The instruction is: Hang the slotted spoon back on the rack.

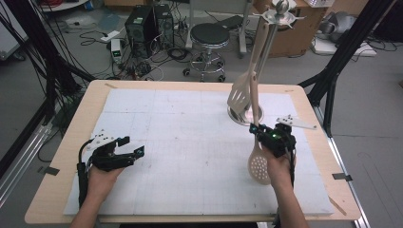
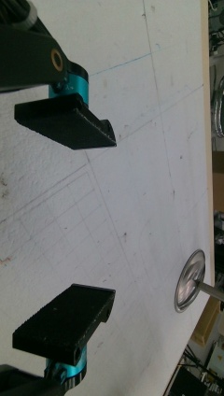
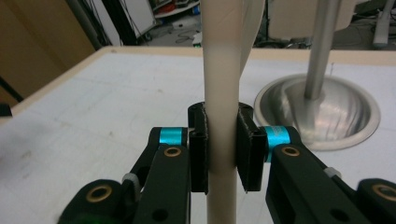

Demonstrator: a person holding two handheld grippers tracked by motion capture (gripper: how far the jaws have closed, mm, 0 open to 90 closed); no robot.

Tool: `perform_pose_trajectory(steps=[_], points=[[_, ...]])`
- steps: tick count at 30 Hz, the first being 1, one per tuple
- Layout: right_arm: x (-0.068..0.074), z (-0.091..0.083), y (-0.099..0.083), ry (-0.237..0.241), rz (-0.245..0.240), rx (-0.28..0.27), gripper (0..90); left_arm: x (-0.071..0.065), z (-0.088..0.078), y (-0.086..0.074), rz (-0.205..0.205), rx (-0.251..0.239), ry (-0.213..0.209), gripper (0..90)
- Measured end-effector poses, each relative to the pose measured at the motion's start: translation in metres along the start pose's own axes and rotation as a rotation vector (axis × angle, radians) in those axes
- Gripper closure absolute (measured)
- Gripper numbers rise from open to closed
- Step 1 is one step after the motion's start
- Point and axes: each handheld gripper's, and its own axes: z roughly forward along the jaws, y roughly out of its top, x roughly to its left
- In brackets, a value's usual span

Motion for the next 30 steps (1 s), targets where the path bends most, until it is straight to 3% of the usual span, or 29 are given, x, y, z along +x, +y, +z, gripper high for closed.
perform_pose_trajectory(steps=[7,17,22,30], points=[[-0.018,-0.014,0.037,-0.018,0.039,-0.118,78.1,0.001,0.0,0.0,-0.002,-0.001,0.006,23.0],[-0.022,-0.03,0.076,-0.029,0.038,-0.22,78.1,0.001,-0.001,0.0,-0.003,0.0,0.01,23.0],[-0.021,-0.033,0.089,-0.041,0.031,-0.243,78.1,0.001,-0.002,-0.001,-0.004,-0.001,0.012,23.0],[-0.022,-0.032,0.102,-0.065,0.028,-0.235,78.1,0.002,-0.004,-0.001,-0.007,-0.005,0.013,23.0]])
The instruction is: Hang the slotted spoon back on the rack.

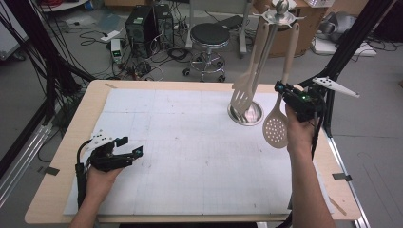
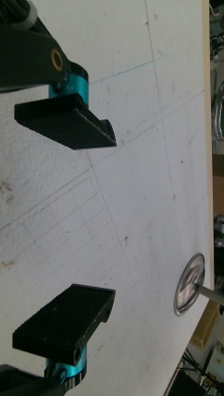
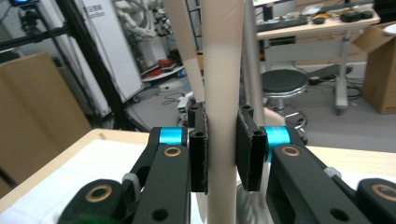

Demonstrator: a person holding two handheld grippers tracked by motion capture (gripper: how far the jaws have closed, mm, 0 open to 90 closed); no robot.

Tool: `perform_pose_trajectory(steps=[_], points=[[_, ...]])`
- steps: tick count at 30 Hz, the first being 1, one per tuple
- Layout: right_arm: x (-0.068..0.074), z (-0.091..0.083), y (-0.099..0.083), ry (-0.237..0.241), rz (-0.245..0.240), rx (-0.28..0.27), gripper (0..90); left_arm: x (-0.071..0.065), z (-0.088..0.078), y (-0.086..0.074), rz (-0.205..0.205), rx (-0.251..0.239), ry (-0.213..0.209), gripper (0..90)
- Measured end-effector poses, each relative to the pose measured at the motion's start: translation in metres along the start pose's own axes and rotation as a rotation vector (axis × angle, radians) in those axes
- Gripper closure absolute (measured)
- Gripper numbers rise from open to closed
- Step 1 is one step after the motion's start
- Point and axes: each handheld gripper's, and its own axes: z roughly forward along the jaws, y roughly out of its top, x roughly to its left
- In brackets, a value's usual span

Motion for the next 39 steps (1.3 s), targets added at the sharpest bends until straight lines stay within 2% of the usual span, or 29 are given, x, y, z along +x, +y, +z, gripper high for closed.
perform_pose_trajectory(steps=[5,14,17,21,23,26,29,33,35,39], points=[[-0.004,0.004,0.0,0.001,0.003,0.026,78.1,0.001,0.0,-0.001,-0.004,0.005,0.001,23.0],[-0.006,0.022,0.004,0.007,-0.006,0.068,78.0,0.001,-0.002,-0.001,-0.006,0.001,0.008,23.0],[-0.007,0.028,0.0,-0.006,-0.017,0.086,77.6,0.002,-0.002,-0.002,-0.009,0.003,0.007,23.0],[-0.011,0.031,-0.007,0.006,0.013,0.075,75.8,0.003,-0.004,-0.002,-0.008,0.001,0.009,23.0],[-0.012,0.03,-0.007,0.011,0.039,0.056,72.0,0.003,-0.005,-0.002,-0.009,-0.004,0.009,23.0],[-0.015,0.03,-0.007,0.017,0.058,0.061,67.6,0.003,-0.005,-0.002,-0.013,-0.005,0.01,23.0],[-0.017,0.028,-0.007,0.011,0.082,0.053,59.0,0.003,-0.005,-0.002,-0.012,-0.004,0.009,23.0],[-0.017,0.024,-0.015,0.002,0.08,0.038,52.9,0.002,-0.005,-0.002,-0.01,-0.005,0.012,23.0],[-0.017,0.022,-0.022,0.012,0.082,0.036,48.7,0.002,-0.004,-0.002,-0.009,-0.002,0.009,23.0],[-0.016,0.018,-0.041,0.045,0.054,0.041,37.9,0.002,-0.004,-0.002,-0.006,-0.001,0.008,23.0]])
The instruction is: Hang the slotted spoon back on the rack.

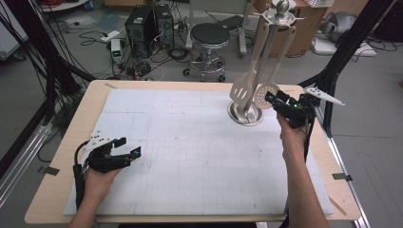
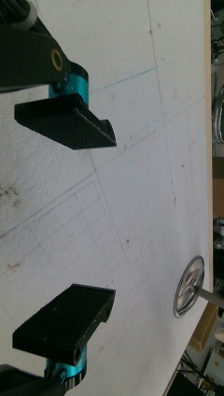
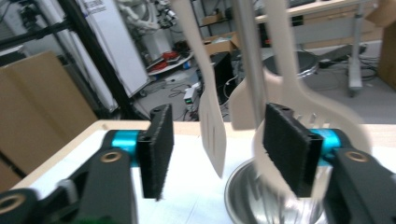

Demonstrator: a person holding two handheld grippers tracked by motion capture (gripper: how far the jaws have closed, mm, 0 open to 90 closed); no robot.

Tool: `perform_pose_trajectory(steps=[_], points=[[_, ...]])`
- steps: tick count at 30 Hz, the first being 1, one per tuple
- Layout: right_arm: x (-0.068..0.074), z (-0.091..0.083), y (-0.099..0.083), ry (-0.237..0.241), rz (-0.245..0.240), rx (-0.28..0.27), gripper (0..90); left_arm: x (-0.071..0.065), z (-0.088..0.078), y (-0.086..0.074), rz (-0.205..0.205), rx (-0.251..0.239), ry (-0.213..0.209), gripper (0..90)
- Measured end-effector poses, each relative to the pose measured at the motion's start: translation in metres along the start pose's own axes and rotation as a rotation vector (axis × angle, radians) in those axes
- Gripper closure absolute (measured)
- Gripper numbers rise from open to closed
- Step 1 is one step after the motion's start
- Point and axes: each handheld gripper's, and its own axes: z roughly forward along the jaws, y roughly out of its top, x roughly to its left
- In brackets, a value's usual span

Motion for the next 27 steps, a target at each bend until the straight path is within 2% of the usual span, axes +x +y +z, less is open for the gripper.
perform_pose_trajectory(steps=[3,5,10,15,19,27], points=[[0.002,-0.001,-0.014,0.019,-0.024,0.033,26.7,-0.001,0.001,0.0,0.012,0.0,-0.006,22.8],[0.003,-0.002,-0.023,0.061,-0.032,0.056,14.5,-0.003,0.002,0.001,0.018,-0.002,-0.006,21.9],[0.008,-0.005,-0.045,0.095,-0.062,0.086,15.1,-0.004,0.004,0.002,0.02,-0.013,-0.008,21.6],[0.009,-0.005,-0.061,0.108,-0.068,0.106,15.1,-0.005,0.007,0.002,0.028,-0.009,-0.013,21.6],[0.012,-0.007,-0.069,0.128,-0.064,0.102,15.1,-0.006,0.009,0.002,0.029,-0.004,-0.015,21.3],[0.024,-0.007,-0.083,0.194,-0.099,0.102,15.1,-0.007,0.012,0.002,0.025,0.008,-0.02,21.2]])
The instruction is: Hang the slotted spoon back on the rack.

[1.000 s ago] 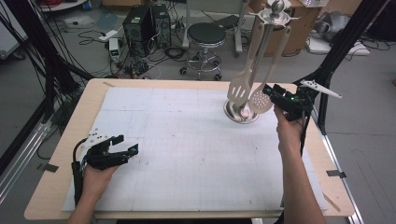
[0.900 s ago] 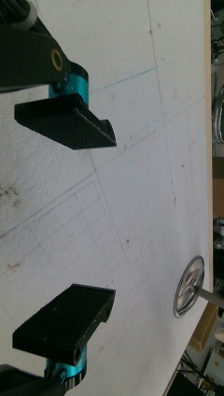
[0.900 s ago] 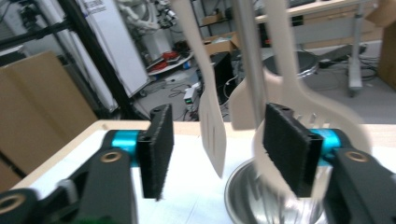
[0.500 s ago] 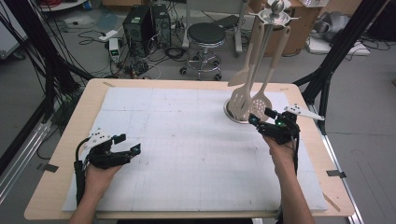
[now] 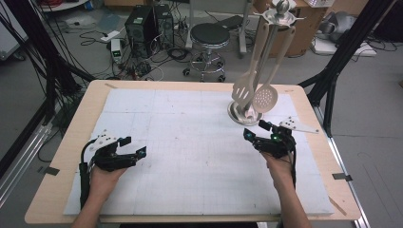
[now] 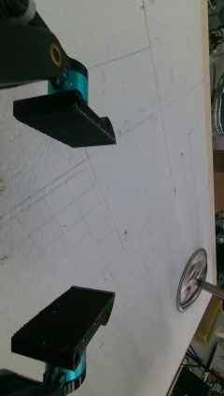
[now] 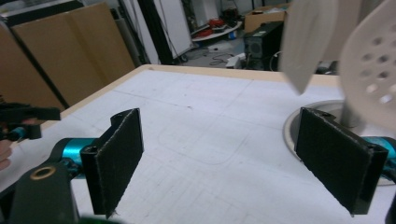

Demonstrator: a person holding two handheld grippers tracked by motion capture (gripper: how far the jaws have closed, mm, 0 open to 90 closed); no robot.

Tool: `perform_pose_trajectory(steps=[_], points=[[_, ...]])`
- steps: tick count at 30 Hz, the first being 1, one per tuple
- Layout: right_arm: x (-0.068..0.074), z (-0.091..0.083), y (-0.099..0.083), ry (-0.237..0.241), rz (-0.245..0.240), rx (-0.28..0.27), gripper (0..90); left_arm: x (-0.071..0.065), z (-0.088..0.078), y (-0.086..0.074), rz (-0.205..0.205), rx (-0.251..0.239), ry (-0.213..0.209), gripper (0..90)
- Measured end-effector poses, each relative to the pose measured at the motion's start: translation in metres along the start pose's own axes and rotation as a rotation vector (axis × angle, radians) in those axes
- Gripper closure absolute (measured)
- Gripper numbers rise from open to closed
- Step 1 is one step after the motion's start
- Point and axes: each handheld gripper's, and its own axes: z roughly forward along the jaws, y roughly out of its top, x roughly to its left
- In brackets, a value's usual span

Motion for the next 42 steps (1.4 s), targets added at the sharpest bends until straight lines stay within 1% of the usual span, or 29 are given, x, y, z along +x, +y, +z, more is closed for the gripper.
perform_pose_trajectory(steps=[1,4,5,7,8,13,14,17,18,22,29,42], points=[[0.001,0.001,-0.003,0.007,-0.001,-0.005,15.1,0.0,0.0,0.0,-0.004,0.001,0.001,21.2],[0.002,0.004,-0.01,0.021,-0.009,0.03,15.1,-0.001,0.0,0.0,0.0,-0.005,-0.002,21.2],[0.002,0.004,-0.011,0.026,-0.019,0.041,15.1,-0.001,0.0,0.0,0.0,-0.004,-0.001,21.2],[0.003,0.002,-0.012,0.022,-0.037,0.044,15.1,-0.001,0.0,0.0,0.001,-0.006,-0.002,21.2],[0.003,0.001,-0.013,0.026,-0.035,0.043,15.1,-0.001,0.0,0.0,-0.004,-0.011,-0.002,21.2],[0.002,-0.001,-0.019,0.038,-0.02,0.046,15.1,0.0,0.0,0.001,0.004,-0.009,-0.002,21.2],[0.002,0.0,-0.02,0.036,-0.027,0.042,15.1,-0.001,0.0,0.001,0.004,-0.009,-0.002,21.2],[0.005,0.002,-0.022,0.043,-0.025,0.051,15.1,-0.001,0.0,0.001,0.009,-0.007,-0.004,21.2],[0.005,0.002,-0.022,0.049,-0.033,0.051,15.1,-0.001,0.0,0.001,0.009,-0.009,-0.006,21.2],[0.008,0.005,-0.024,0.056,-0.038,0.061,15.0,-0.001,0.0,0.001,0.008,-0.011,-0.006,21.2],[0.007,0.008,-0.026,0.057,-0.035,0.068,15.0,-0.002,0.0,0.001,0.015,-0.018,-0.007,21.2],[0.005,0.008,-0.028,0.046,-0.021,0.071,14.9,-0.003,0.0,0.002,0.022,-0.018,-0.008,21.2]])
